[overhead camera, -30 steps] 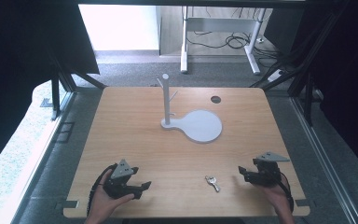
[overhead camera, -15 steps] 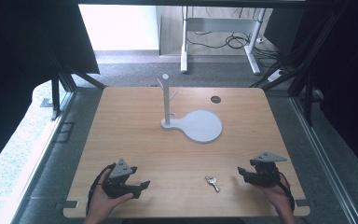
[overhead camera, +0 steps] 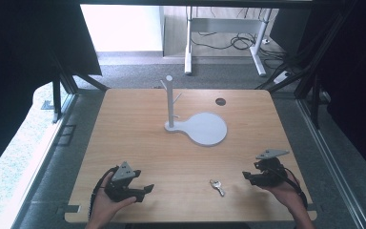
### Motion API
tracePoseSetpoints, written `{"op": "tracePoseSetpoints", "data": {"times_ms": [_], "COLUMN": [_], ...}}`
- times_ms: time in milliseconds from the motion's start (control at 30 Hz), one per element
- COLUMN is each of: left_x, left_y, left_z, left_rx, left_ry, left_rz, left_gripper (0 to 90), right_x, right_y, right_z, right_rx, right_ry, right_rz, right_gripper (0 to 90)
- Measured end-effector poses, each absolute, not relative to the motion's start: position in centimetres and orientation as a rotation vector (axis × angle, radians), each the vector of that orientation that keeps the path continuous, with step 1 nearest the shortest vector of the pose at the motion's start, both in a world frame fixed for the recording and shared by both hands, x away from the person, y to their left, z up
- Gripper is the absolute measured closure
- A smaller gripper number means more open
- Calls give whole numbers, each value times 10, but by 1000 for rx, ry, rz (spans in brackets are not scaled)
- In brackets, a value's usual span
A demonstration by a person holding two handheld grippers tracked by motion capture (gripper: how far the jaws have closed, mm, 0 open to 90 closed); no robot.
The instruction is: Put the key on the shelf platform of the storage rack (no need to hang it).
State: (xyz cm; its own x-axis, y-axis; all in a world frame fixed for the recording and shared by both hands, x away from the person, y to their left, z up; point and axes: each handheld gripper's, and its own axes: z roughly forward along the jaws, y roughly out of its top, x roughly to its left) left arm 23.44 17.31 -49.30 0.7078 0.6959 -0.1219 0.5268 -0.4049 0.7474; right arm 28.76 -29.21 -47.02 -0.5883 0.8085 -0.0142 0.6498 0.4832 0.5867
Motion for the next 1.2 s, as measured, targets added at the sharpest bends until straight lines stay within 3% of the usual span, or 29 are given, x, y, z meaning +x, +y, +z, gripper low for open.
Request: {"op": "tracePoseSetpoints", "data": {"times_ms": [1200], "left_x": [233], "left_y": [174], "left_z": [-490], "left_rx": [2085], "left_ry": [921], "left_rz": [259], "left_gripper": [268], "right_x": [310], "right_y": [-228], "right_z": [-438], "right_rx": [1024], "right_ry": [2828], "right_rz": [508], "right_gripper": [469]}}
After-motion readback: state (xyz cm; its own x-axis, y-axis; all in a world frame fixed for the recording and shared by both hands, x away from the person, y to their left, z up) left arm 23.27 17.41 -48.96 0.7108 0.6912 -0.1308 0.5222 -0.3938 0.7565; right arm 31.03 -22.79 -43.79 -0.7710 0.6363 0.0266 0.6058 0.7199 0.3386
